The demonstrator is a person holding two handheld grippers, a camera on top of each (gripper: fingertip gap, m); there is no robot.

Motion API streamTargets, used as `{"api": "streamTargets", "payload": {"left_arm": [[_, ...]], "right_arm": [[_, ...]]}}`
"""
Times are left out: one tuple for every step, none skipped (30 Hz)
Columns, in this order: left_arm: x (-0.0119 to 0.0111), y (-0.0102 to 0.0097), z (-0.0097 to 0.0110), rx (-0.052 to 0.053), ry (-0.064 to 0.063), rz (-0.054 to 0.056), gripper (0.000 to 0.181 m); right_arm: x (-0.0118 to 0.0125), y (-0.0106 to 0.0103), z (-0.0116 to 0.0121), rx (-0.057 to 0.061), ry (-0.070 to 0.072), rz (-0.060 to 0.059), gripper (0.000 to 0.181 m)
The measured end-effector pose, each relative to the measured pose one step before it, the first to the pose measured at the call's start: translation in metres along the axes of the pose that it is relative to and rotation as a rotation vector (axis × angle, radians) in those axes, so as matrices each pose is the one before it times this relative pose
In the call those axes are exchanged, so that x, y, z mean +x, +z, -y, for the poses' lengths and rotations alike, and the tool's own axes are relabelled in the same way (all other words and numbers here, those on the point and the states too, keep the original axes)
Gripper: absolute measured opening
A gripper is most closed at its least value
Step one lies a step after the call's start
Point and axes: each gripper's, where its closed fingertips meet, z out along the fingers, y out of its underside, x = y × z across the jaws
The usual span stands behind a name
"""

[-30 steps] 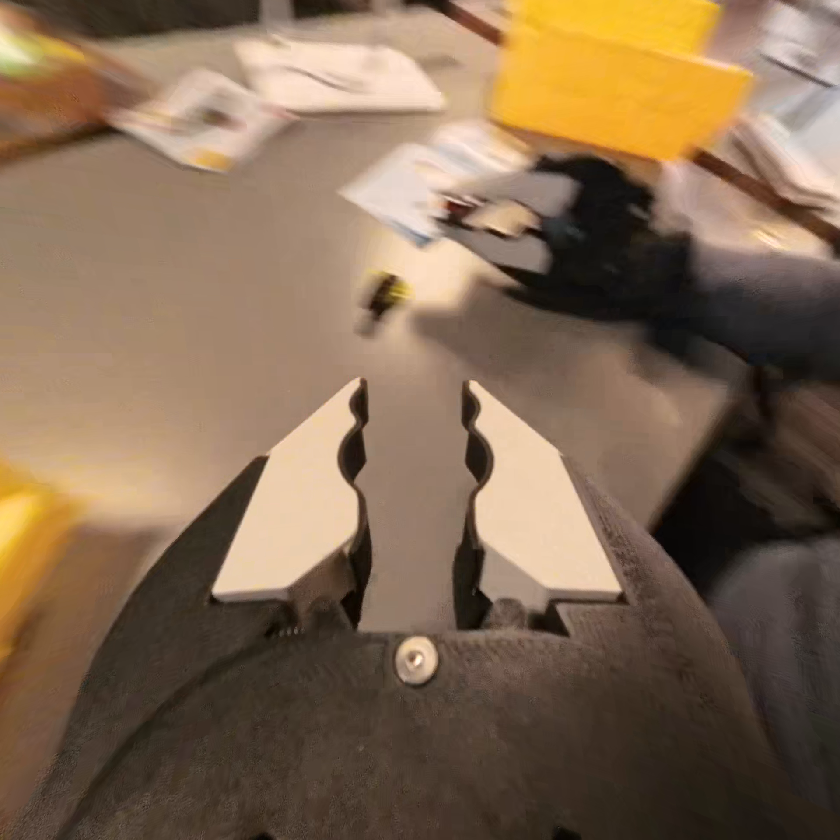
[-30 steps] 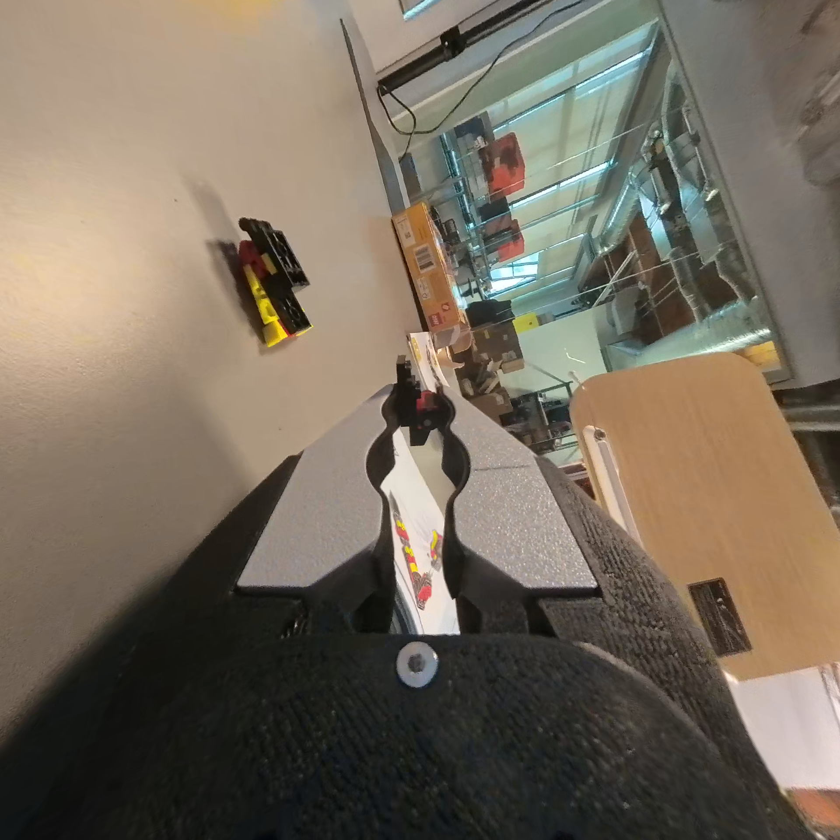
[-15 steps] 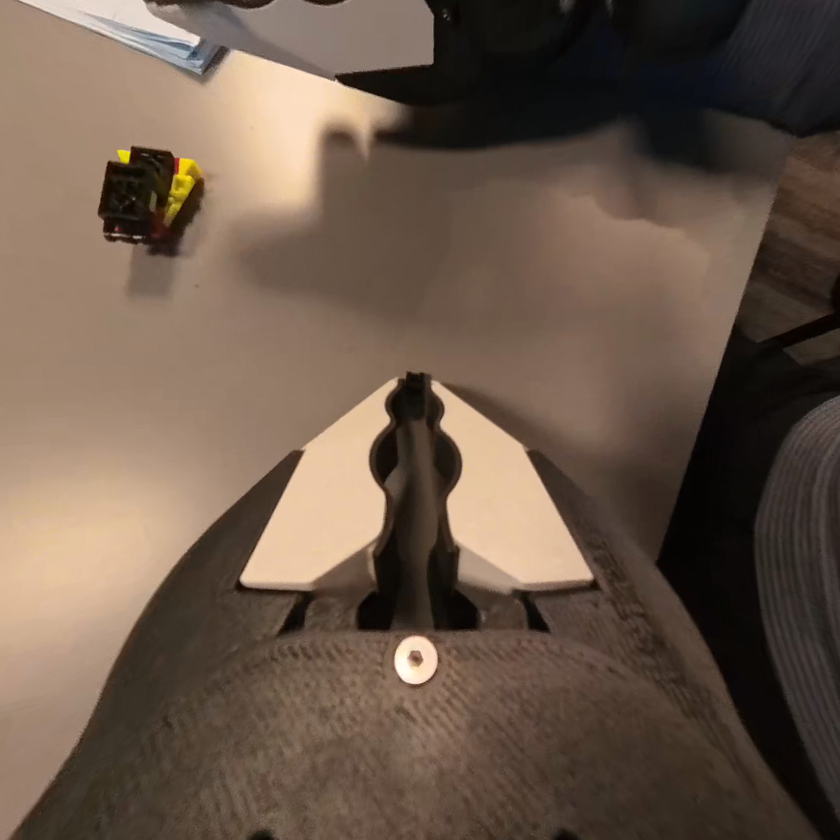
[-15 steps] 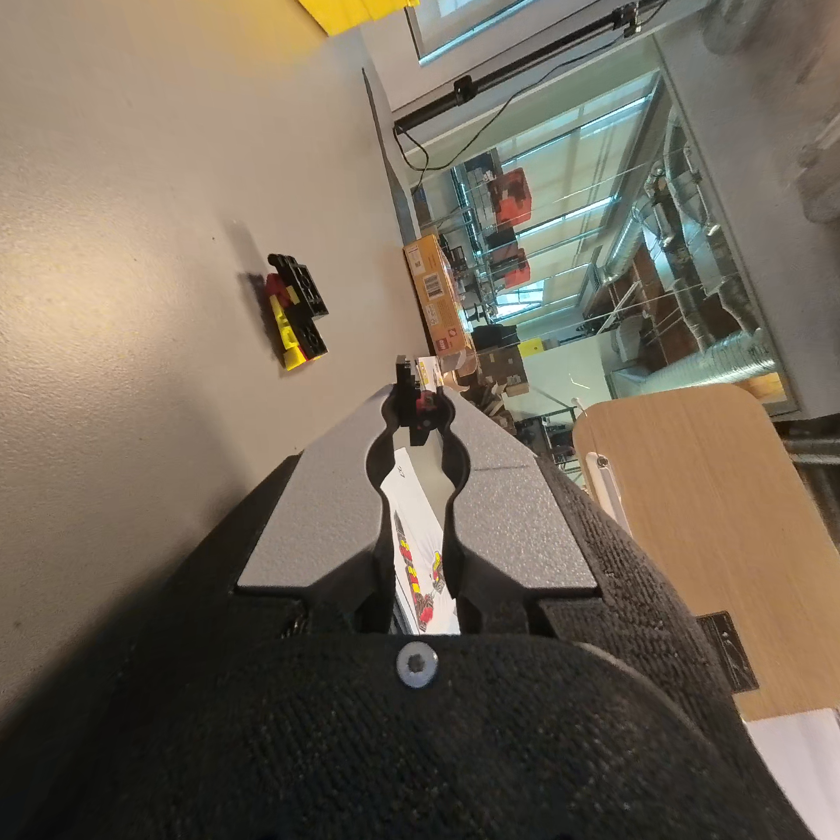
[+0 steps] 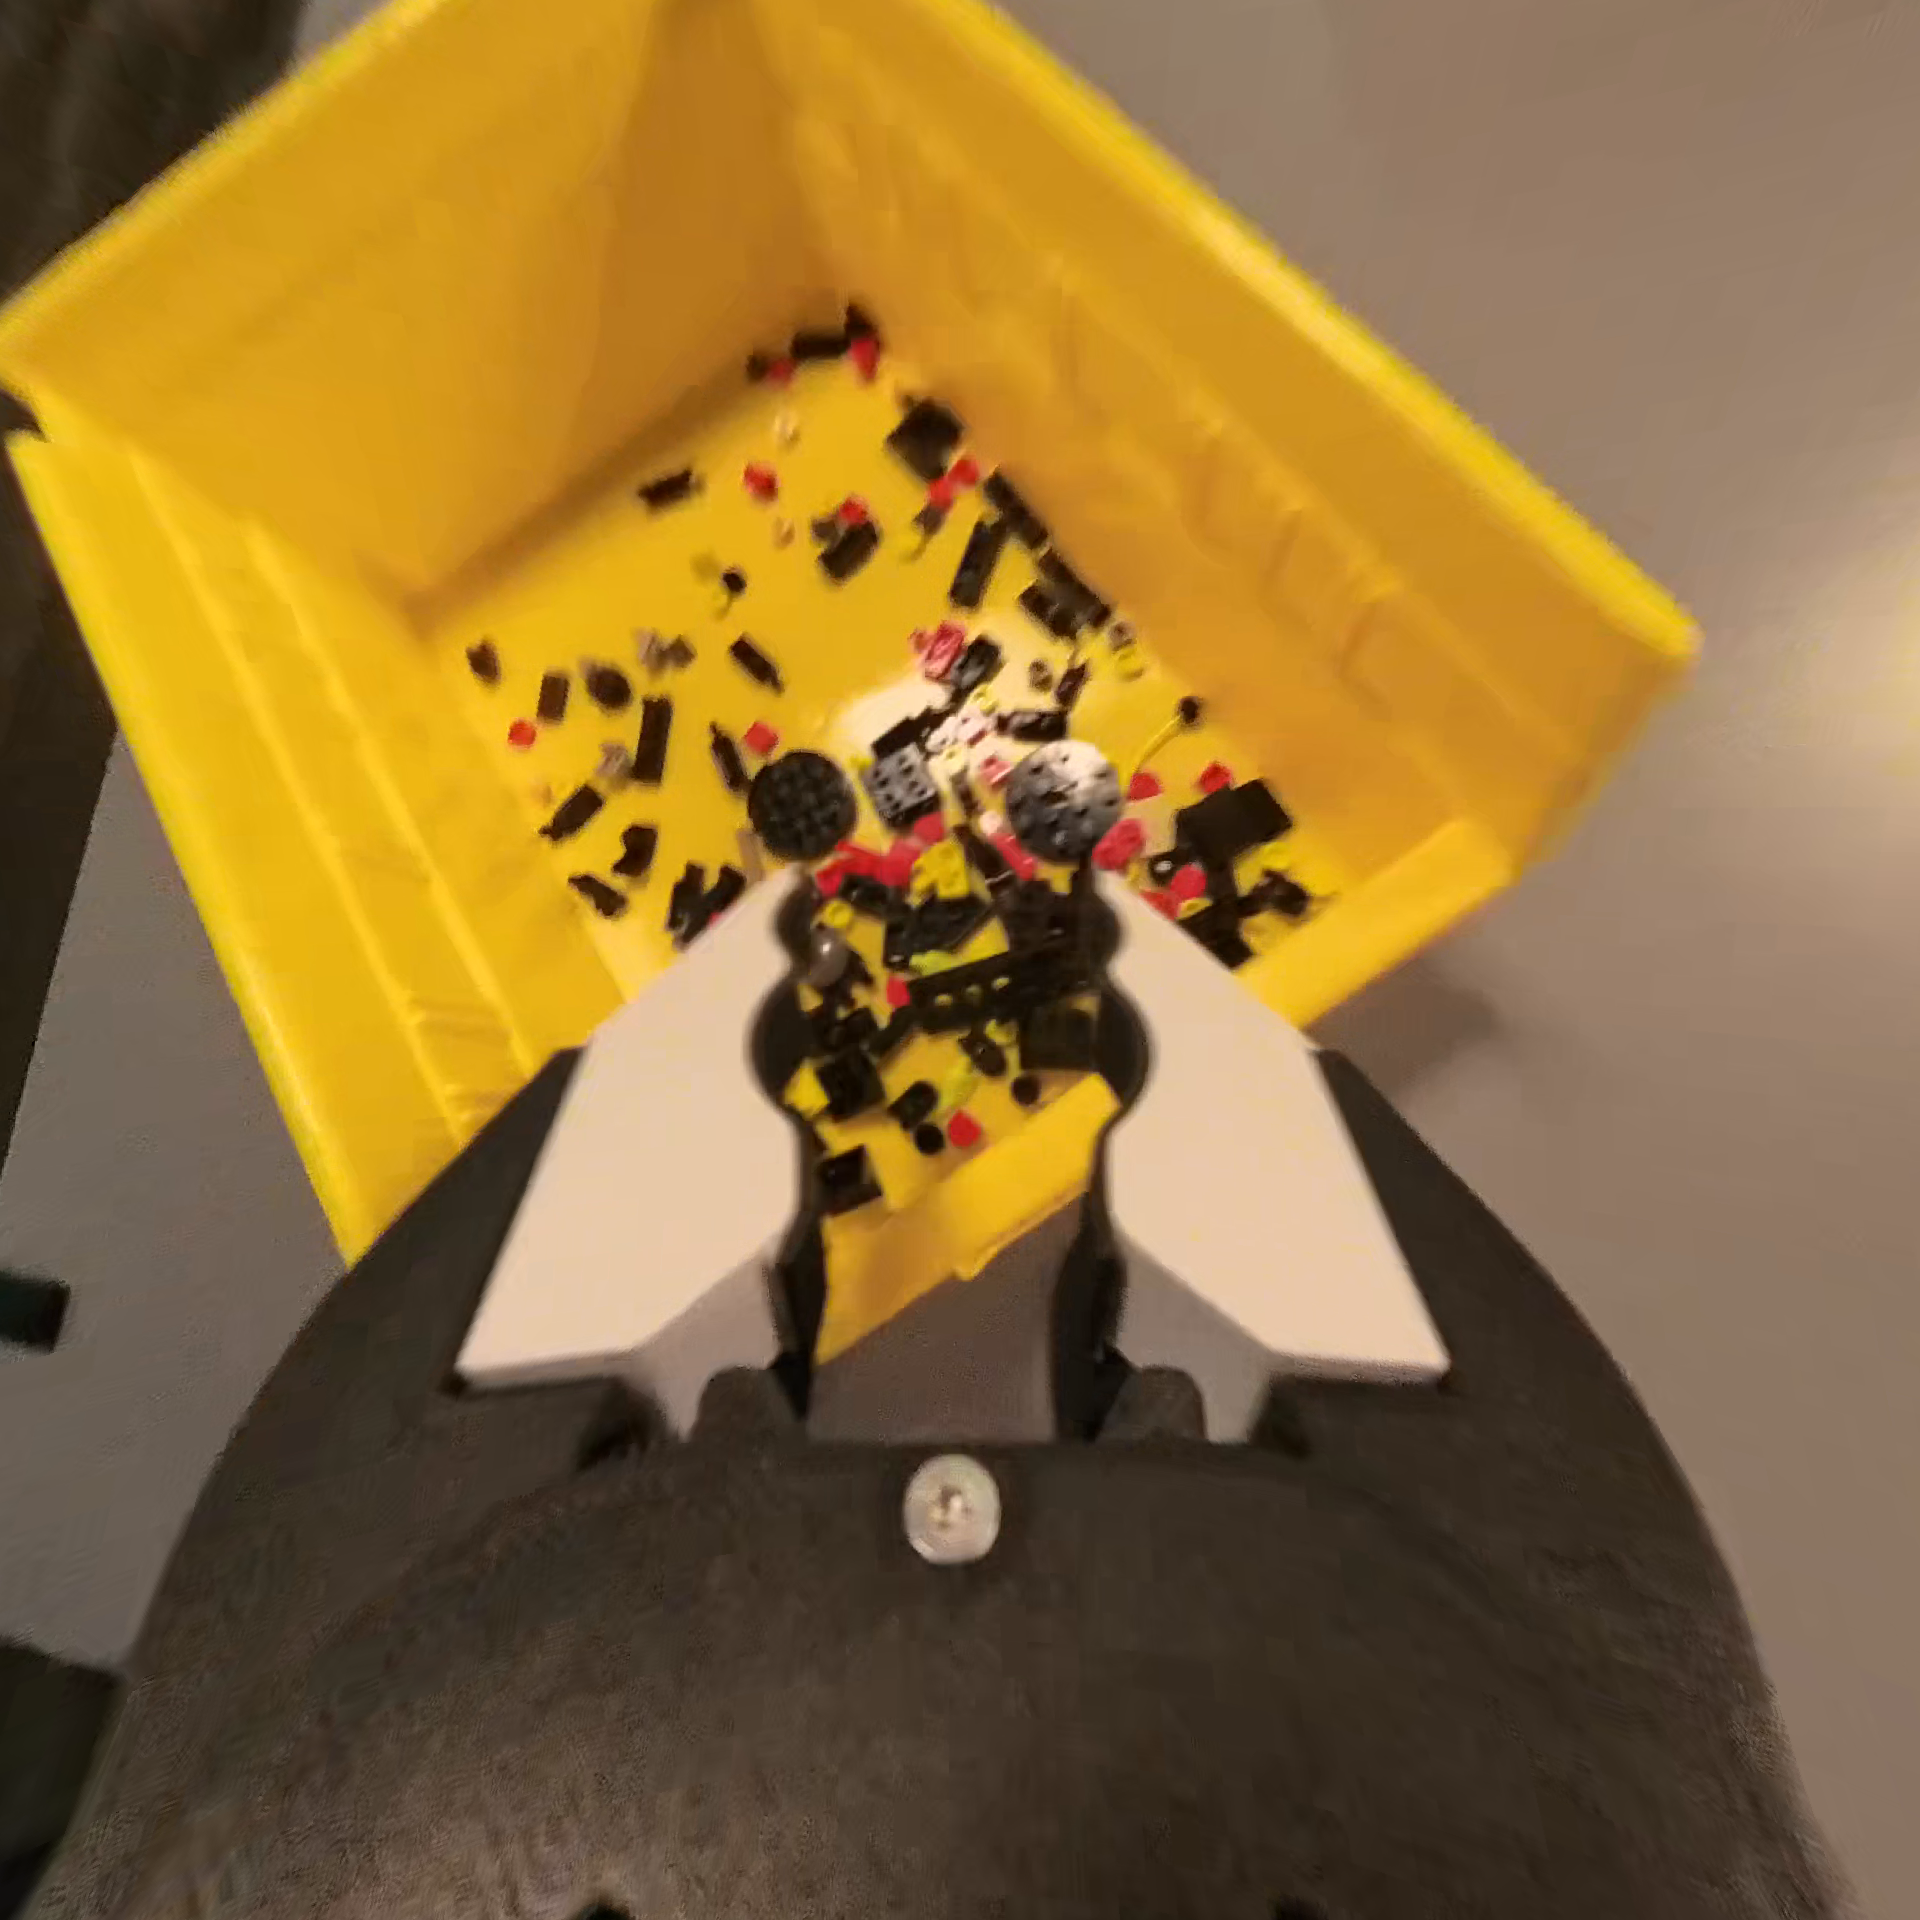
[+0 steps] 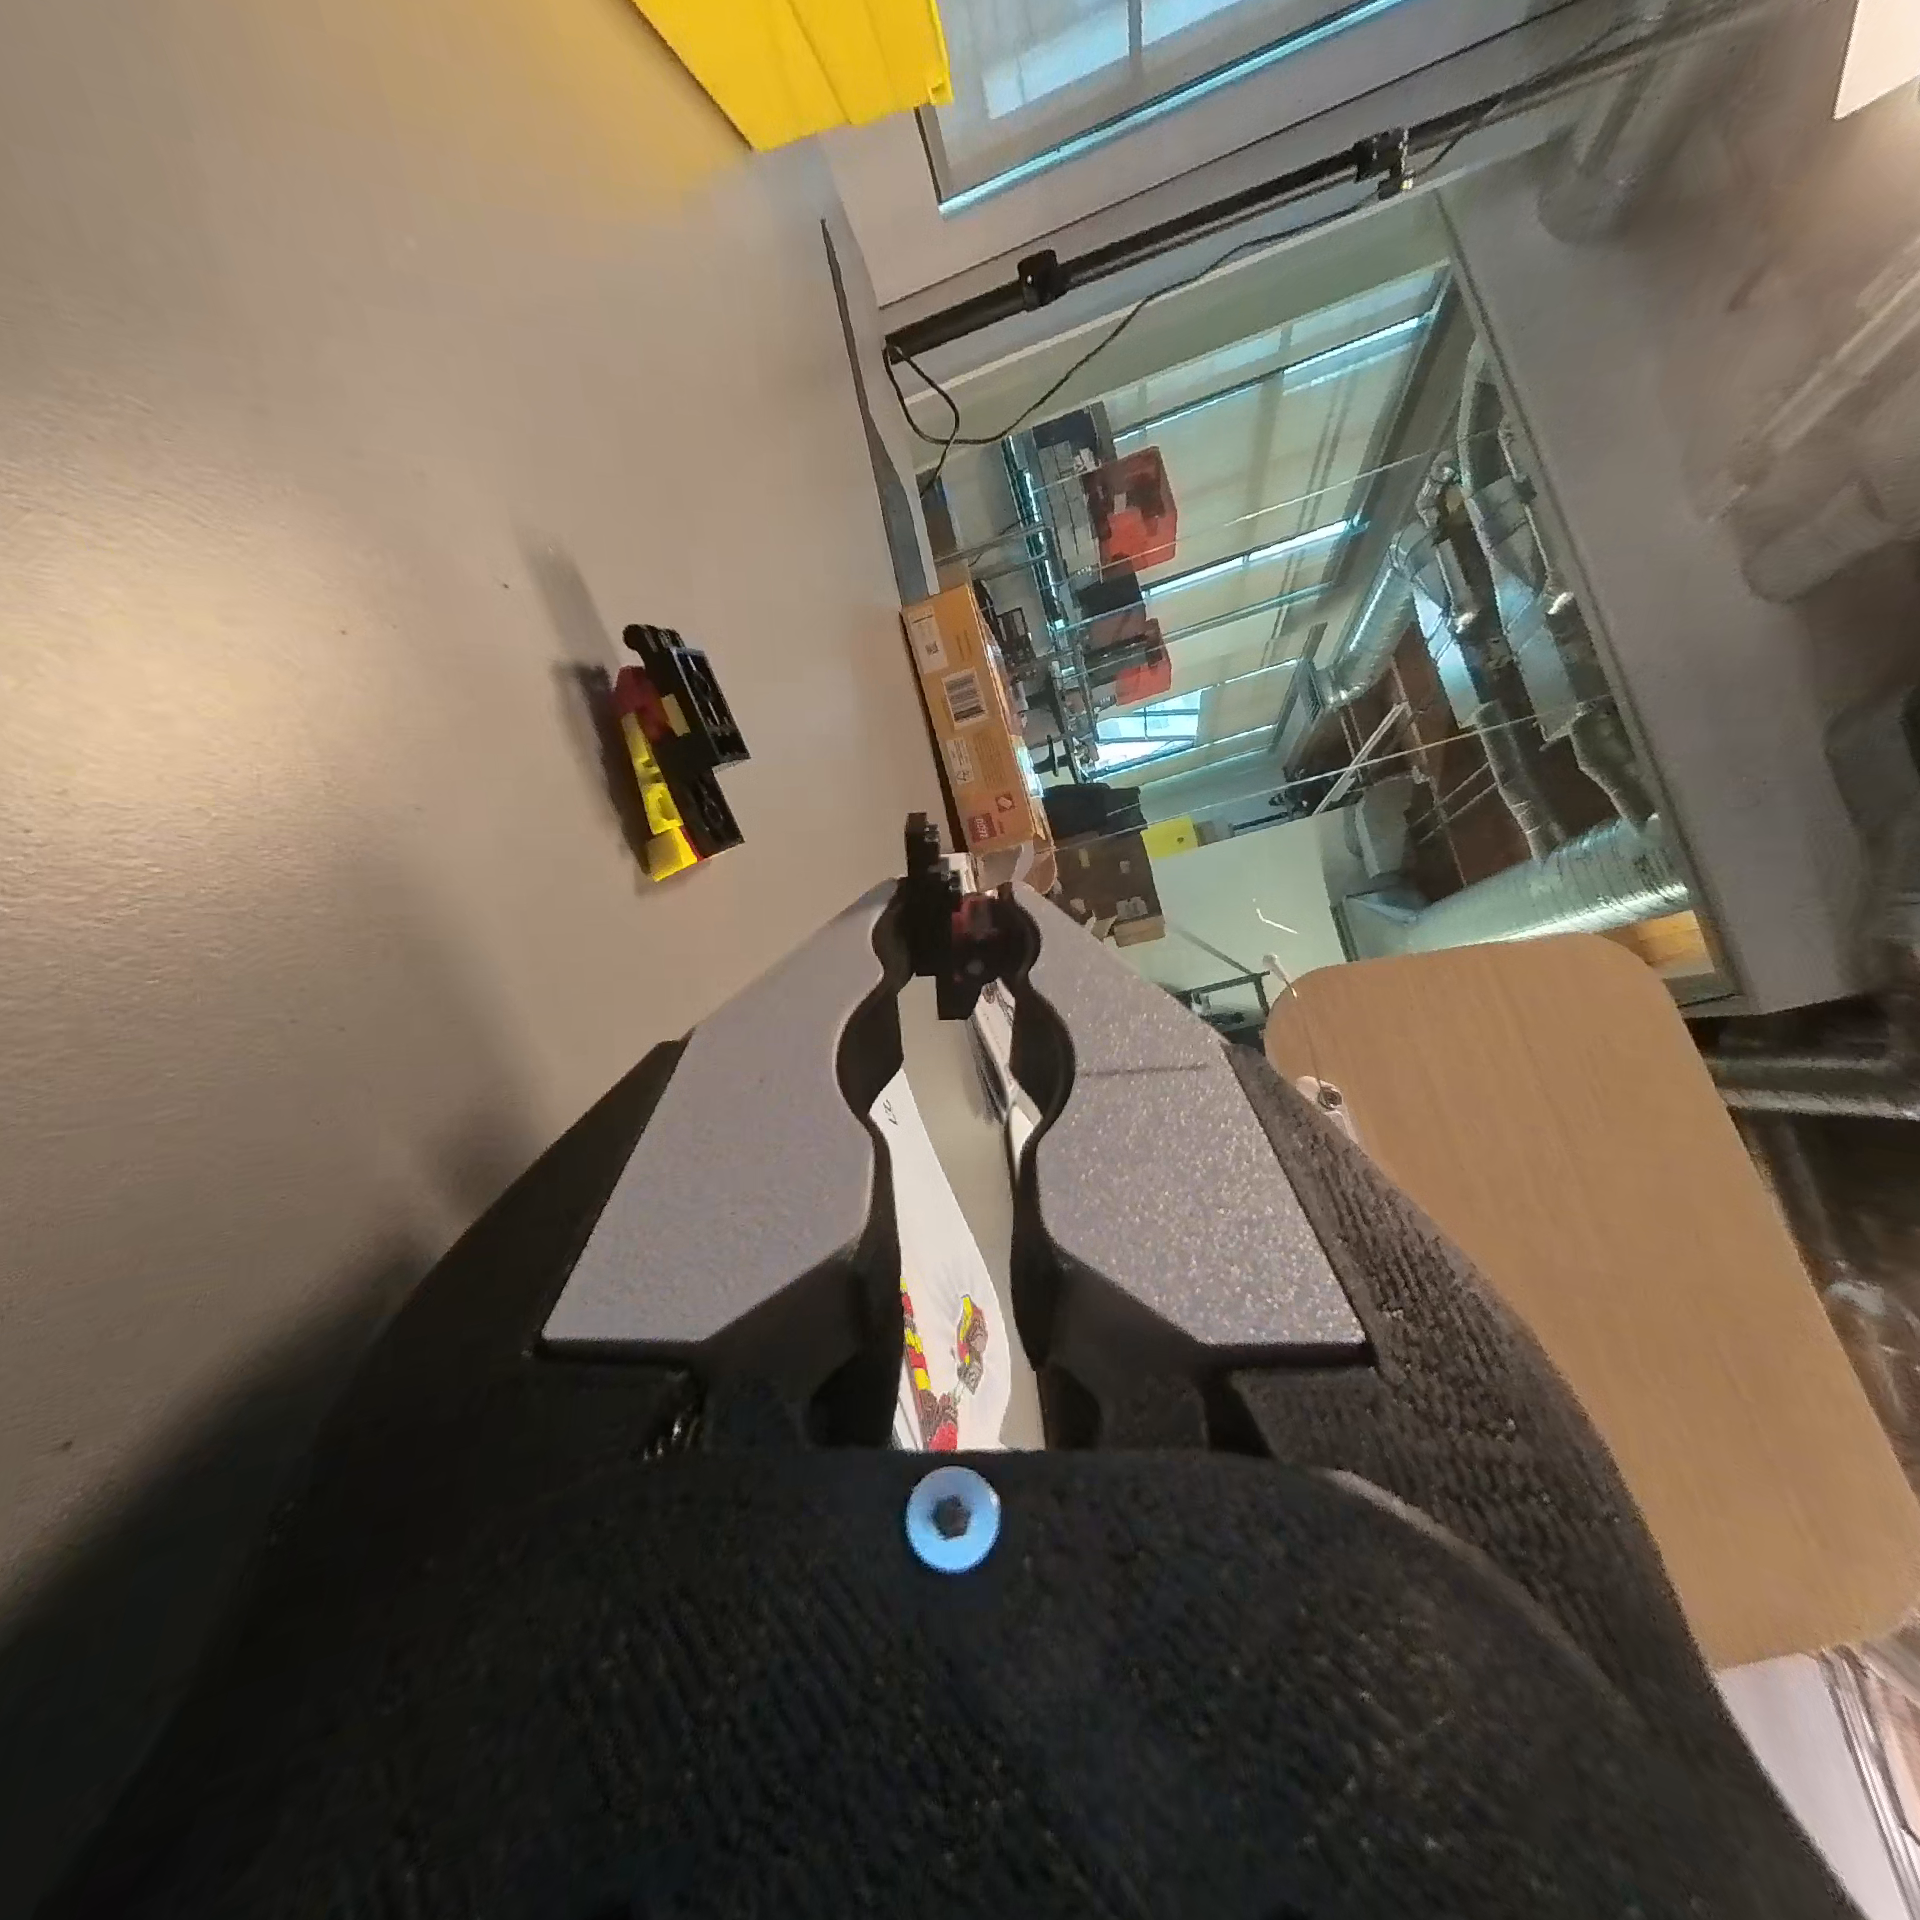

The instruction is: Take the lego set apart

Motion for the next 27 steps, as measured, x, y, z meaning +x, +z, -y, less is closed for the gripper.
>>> {"api": "streamTargets", "payload": {"left_arm": [[-0.00515, 0.00455, -0.00300, -0.0388, -0.0169, 0.0168, 0.073], [-0.00422, 0.00276, -0.00069, -0.0189, -0.0123, 0.0174, 0.085], [-0.00416, 0.00096, 0.00086, -0.0045, -0.0121, 0.0220, 0.092], [-0.00084, -0.00124, 0.00230, 0.0075, -0.0101, 0.0078, 0.095], [0.00234, -0.00488, 0.00555, 0.0347, -0.0102, 0.0019, 0.096], [0.00831, -0.00955, 0.01022, 0.0724, -0.0010, -0.0125, 0.093], [0.01543, -0.01376, 0.01348, 0.1008, 0.0065, -0.0307, 0.086], [0.02568, -0.01505, 0.01543, 0.1145, 0.0059, -0.0704, 0.078], [0.03904, -0.01336, 0.01499, 0.1124, -0.0047, -0.1328, 0.069], [0.04949, -0.00792, 0.01091, 0.0849, -0.0251, -0.1888, 0.062], [0.05210, 0.00048, 0.00421, 0.0456, -0.0488, -0.2135, 0.057], [0.04431, 0.00913, -0.00448, 0.0009, -0.0643, -0.1912, 0.055], [0.03023, 0.01526, -0.01027, -0.0235, -0.0683, -0.1374, 0.054], [0.01759, 0.01717, -0.01360, -0.0417, -0.0566, -0.0913, 0.054], [0.00865, 0.01663, -0.01176, -0.0317, -0.0496, -0.0605, 0.052], [0.00590, 0.01398, -0.00818, -0.0110, -0.0546, -0.0551, 0.050], [0.00619, 0.01132, -0.00535, 0.0021, -0.0543, -0.0656, 0.047], [0.00155, 0.00895, -0.00446, 0.0018, -0.0477, -0.0434, 0.044], [-0.00228, 0.00715, -0.00415, -0.0035, -0.0390, -0.0212, 0.044], [-0.00338, 0.00555, -0.00351, -0.0060, -0.0333, -0.0127, 0.044], [-0.00305, 0.00414, -0.00277, -0.0074, -0.0274, -0.0112, 0.043], [-0.00138, 0.00256, -0.00055, 0.0047, -0.0243, -0.0167, 0.042], [0.00000, 0.00123, 0.00107, 0.0124, -0.0203, -0.0220, 0.038], [0.00042, 0.00076, 0.00079, 0.0073, -0.0153, -0.0194, 0.033], [-0.00001, 0.00073, 0.00042, 0.0021, -0.0118, -0.0142, 0.029], [-0.00215, 0.00050, 0.00021, -0.0006, -0.0076, 0.0019, 0.026], [-0.00300, 0.00047, -0.00023, -0.0029, -0.0013, 0.0084, 0.020]], "right_arm": [[0.00032, -0.00006, 0.00004, 0.0004, -0.0003, -0.0014, 0.013], [0.00036, -0.00012, 0.00011, 0.0003, -0.0003, -0.0019, 0.013], [0.00013, -0.00007, 0.00000, 0.0003, 0.0000, -0.0009, 0.013], [0.00019, -0.00007, 0.00002, 0.0002, 0.0002, -0.0007, 0.013], [0.00065, -0.00017, 0.00019, 0.0009, -0.0010, -0.0028, 0.013], [0.00138, -0.00036, 0.00052, 0.0021, -0.0001, -0.0067, 0.013], [0.00230, -0.00059, 0.00107, 0.0049, 0.0045, -0.0100, 0.013], [0.00266, -0.00084, 0.00180, 0.0081, 0.0090, -0.0108, 0.013], [0.00255, -0.00087, 0.00255, 0.0095, 0.0096, -0.0101, 0.012], [0.00257, -0.00105, 0.00312, 0.0105, 0.0053, -0.0114, 0.013], [0.00213, -0.00119, 0.00403, 0.0130, -0.0019, -0.0119, 0.012], [0.00169, -0.00120, 0.00453, 0.0143, -0.0088, -0.0127, 0.012], [0.00105, -0.00129, 0.00470, 0.0148, -0.0150, -0.0124, 0.013], [0.00091, -0.00129, 0.00483, 0.0153, -0.0218, -0.0128, 0.012], [0.00090, -0.00126, 0.00463, 0.0141, -0.0274, -0.0144, 0.013], [0.00063, -0.00116, 0.00409, 0.0120, -0.0274, -0.0119, 0.012], [0.00003, -0.00082, 0.00335, 0.0097, -0.0228, -0.0073, 0.013], [-0.00019, -0.00061, 0.00280, 0.0077, -0.0192, -0.0040, 0.013], [-0.00005, -0.00046, 0.00227, 0.0066, -0.0173, -0.0038, 0.013], [-0.00006, -0.00024, 0.00209, 0.0056, -0.0157, -0.0031, 0.012], [-0.00032, -0.00037, 0.00199, 0.0060, -0.0157, -0.0014, 0.013], [-0.00025, -0.00027, 0.00194, 0.0060, -0.0178, -0.0022, 0.013], [-0.00045, -0.00031, 0.00162, 0.0052, -0.0215, -0.0014, 0.013], [-0.00074, -0.00021, 0.00166, 0.0049, -0.0249, -0.0006, 0.013], [-0.00045, -0.00010, 0.00105, 0.0014, -0.0271, -0.0031, 0.013], [-0.00006, 0.00014, 0.00019, -0.0031, -0.0281, -0.0049, 0.013], [0.00031, -0.00007, 0.00021, -0.0009, -0.0251, -0.0064, 0.013]]}}
